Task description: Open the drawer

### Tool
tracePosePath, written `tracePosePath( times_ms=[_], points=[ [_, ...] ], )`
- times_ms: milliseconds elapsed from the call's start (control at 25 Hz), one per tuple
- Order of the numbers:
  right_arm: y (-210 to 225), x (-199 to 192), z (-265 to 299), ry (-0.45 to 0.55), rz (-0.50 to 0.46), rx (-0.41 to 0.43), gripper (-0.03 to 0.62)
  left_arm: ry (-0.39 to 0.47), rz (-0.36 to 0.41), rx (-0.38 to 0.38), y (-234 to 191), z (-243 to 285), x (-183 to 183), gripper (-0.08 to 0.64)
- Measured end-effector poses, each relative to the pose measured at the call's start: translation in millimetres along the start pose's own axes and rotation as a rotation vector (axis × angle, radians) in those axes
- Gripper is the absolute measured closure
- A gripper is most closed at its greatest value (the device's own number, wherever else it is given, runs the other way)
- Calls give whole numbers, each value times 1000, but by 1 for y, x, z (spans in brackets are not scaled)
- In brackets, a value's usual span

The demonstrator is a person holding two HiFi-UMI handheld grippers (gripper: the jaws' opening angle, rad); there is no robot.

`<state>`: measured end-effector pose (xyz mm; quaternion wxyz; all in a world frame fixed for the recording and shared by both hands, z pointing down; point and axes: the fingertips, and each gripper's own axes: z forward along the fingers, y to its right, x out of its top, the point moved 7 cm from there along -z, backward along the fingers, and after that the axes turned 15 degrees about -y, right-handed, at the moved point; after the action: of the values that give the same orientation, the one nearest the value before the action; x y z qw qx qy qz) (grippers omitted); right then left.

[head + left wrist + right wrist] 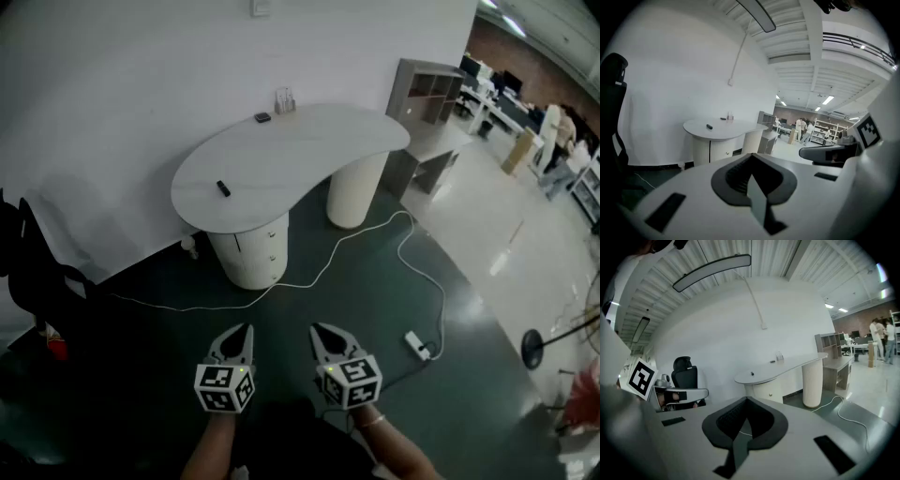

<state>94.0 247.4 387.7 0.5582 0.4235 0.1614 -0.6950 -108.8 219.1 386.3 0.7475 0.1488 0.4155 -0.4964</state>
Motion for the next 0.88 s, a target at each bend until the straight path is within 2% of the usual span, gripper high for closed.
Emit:
tracePosePath(
  times_ms=[400, 880],
  points=[
    [25, 1, 6, 9, 3, 46, 589, 9, -21, 23, 9, 11, 6, 557],
    [46, 41, 31, 18, -29, 50, 574, 24, -27, 57, 6, 28, 29, 557]
  ],
)
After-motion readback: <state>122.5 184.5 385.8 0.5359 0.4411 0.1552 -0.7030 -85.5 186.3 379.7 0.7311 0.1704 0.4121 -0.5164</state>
